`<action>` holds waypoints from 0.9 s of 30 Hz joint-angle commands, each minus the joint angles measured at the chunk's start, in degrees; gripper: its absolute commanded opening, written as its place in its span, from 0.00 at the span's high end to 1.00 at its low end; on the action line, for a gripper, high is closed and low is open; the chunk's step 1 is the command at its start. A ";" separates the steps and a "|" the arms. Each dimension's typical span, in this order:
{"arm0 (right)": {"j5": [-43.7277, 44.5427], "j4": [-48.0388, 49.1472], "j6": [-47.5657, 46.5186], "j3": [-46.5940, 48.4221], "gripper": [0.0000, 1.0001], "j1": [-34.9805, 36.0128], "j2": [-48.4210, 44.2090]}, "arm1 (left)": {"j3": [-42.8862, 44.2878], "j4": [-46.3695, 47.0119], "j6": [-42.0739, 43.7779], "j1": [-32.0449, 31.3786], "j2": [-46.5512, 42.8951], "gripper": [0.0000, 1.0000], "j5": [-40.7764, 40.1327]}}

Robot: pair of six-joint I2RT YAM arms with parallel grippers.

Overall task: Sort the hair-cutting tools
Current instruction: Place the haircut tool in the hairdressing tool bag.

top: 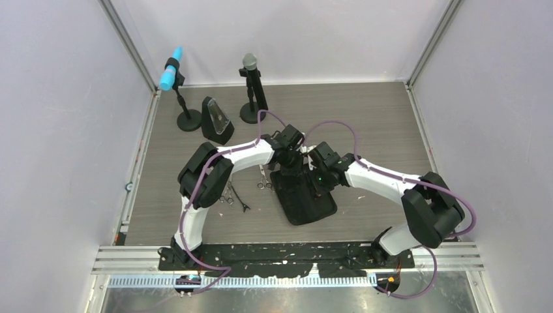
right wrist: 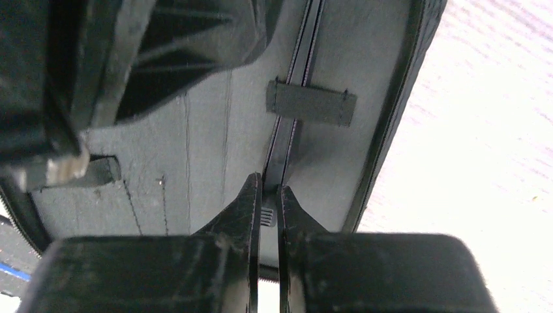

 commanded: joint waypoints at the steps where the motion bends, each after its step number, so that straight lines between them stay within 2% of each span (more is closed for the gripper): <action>1: 2.00 2.37 -4.60 4.44 0.95 0.25 2.18 | -1.95 -0.12 0.50 -0.58 0.10 0.83 -0.33; 10: -5.08 8.22 -7.94 2.96 0.95 0.23 3.09 | -2.75 0.85 0.44 -0.63 -0.58 0.84 -0.39; 14: -5.34 8.86 -7.32 1.24 0.90 0.25 1.14 | -3.65 1.18 0.23 -0.58 -2.20 0.80 -1.88; 17: -3.90 9.02 -5.83 -0.37 0.80 0.26 -1.80 | -4.48 0.79 0.55 -0.43 -5.02 0.76 -4.45; 22: 1.28 9.57 -2.61 -2.65 0.63 0.17 -8.83 | -4.30 -1.77 1.16 0.65 -9.18 0.62 -8.31; 27: 4.12 12.15 0.60 -6.61 0.53 0.17 -16.99 | -3.95 -6.23 2.47 1.35 -14.34 0.58 -14.10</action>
